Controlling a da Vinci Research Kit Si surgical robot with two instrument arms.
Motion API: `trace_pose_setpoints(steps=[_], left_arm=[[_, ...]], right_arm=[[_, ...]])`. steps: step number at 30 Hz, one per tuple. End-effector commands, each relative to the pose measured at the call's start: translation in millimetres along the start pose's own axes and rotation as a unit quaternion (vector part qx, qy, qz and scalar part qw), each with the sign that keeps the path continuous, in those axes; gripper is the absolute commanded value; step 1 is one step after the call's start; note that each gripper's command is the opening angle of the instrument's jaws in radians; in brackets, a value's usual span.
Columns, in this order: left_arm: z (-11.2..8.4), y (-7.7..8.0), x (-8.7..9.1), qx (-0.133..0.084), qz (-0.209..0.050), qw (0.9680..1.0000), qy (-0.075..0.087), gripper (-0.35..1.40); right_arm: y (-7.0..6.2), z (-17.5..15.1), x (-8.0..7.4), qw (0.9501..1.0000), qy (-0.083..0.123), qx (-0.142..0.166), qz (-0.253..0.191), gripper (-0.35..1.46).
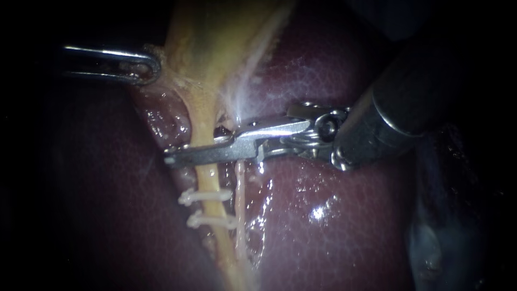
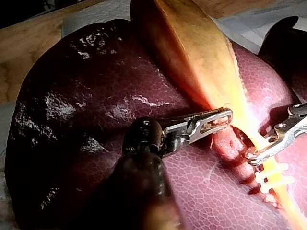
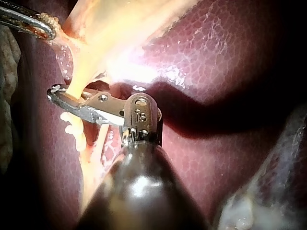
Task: Going back third clip left tube
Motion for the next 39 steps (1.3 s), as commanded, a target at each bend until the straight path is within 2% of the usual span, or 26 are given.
trace_pose_setpoints(steps=[1, 2, 3, 4, 5, 6, 8, 10, 11, 13, 14, 16, 18, 20, 21, 24, 25, 26, 30, 32, 36, 39], left_arm=[[0.0, 0.0, 0.0, 0.000, 0.000, 1.0000, 0.000, -0.35], [0.0, 0.0, 0.0, 0.000, 0.000, 1.0000, 0.000, -0.35], [0.0, 0.0, 0.1, 0.000, 0.000, 1.0000, 0.000, -0.35], [0.0, 0.0, 0.1, 0.000, 0.000, 1.0000, 0.000, -0.35], [0.0, 0.1, 0.1, 0.000, 0.000, 1.0000, 0.000, -0.35], [0.0, 0.1, 0.1, 0.000, 0.000, 1.0000, 0.000, -0.35], [0.0, 0.1, 0.1, 0.000, 0.000, 1.0000, 0.000, -0.35], [0.0, 0.1, 0.1, 0.000, 0.000, 1.0000, 0.000, -0.35], [0.0, 0.1, 0.1, 0.000, 0.000, 1.0000, 0.000, -0.35], [0.0, 0.2, 0.1, 0.000, 0.000, 1.0000, 0.000, -0.35], [0.0, 0.2, 0.1, 0.000, 0.000, 1.0000, 0.000, -0.35], [0.0, 0.2, 0.1, 0.000, 0.000, 1.0000, 0.000, -0.35], [0.0, 0.2, 0.1, 0.000, 0.000, 1.0000, 0.000, -0.35], [0.0, 0.2, 0.1, 0.000, 0.000, 1.0000, 0.000, -0.35], [0.0, 0.2, 0.1, 0.000, 0.000, 1.0000, 0.000, -0.35], [0.0, 0.2, 0.1, 0.000, 0.000, 1.0000, 0.000, -0.35], [0.0, 0.2, 0.1, 0.000, 0.000, 1.0000, 0.000, -0.35], [0.0, 0.2, 0.1, 0.000, 0.000, 1.0000, 0.000, -0.35], [0.0, 0.2, 0.1, 0.000, 0.000, 1.0000, 0.000, -0.35], [0.0, 0.2, 0.1, 0.000, 0.000, 1.0000, 0.000, -0.35], [0.0, 0.2, 0.1, 0.000, 0.000, 1.0000, 0.000, -0.35], [0.3, 0.2, 0.2, -0.001, 0.001, 1.0000, 0.000, -0.35]], right_arm=[[0.0, 0.0, 0.0, 1.0000, -0.004, 0.003, 0.000, -0.35], [0.1, 0.1, 0.0, 0.9999, -0.008, 0.009, -0.009, -0.23], [0.2, 0.3, -0.1, 0.9984, -0.019, 0.002, -0.054, 0.01], [0.3, 0.5, -0.1, 0.9966, -0.026, -0.010, -0.078, 0.17], [0.4, 0.7, -0.2, 0.9926, -0.031, -0.035, -0.112, 0.40], [0.6, 0.8, -0.4, 0.9890, -0.033, -0.054, -0.134, 0.46], [0.7, 0.6, -0.8, 0.9774, -0.039, -0.083, -0.190, 0.50], [0.5, -0.3, -1.3, 0.9697, -0.045, -0.087, -0.224, 0.50], [0.2, -1.1, -1.6, 0.9616, -0.048, -0.090, -0.255, 0.50], [-0.3, -2.3, -2.0, 0.9524, -0.053, -0.095, -0.285, 0.50], [-0.6, -2.9, -2.1, 0.9460, -0.060, -0.098, -0.303, 0.50], [-1.5, -4.4, -2.3, 0.9280, -0.079, -0.118, -0.345, 0.50], [-2.6, -5.9, -2.2, 0.9154, -0.095, -0.127, -0.370, 0.50], [-3.7, -7.3, -2.3, 0.9098, -0.097, -0.129, -0.382, 0.50], [-4.6, -8.3, -2.4, 0.9032, -0.098, -0.132, -0.396, 0.50], [-6.9, -10.5, -2.7, 0.8916, -0.098, -0.140, -0.419, 0.50], [-7.3, -10.8, -2.8, 0.8908, -0.098, -0.141, -0.421, 0.50], [-8.3, -11.6, -2.9, 0.8853, -0.099, -0.144, -0.431, 0.50], [-10.3, -13.3, -3.1, 0.8756, -0.099, -0.152, -0.448, 0.50], [-10.8, -13.8, -2.9, 0.8710, -0.099, -0.157, -0.455, 0.50], [-10.9, -14.6, -2.9, 0.8661, -0.100, -0.163, -0.462, 0.50], [-10.8, -14.8, -3.0, 0.8647, -0.100, -0.163, -0.465, 0.50]])
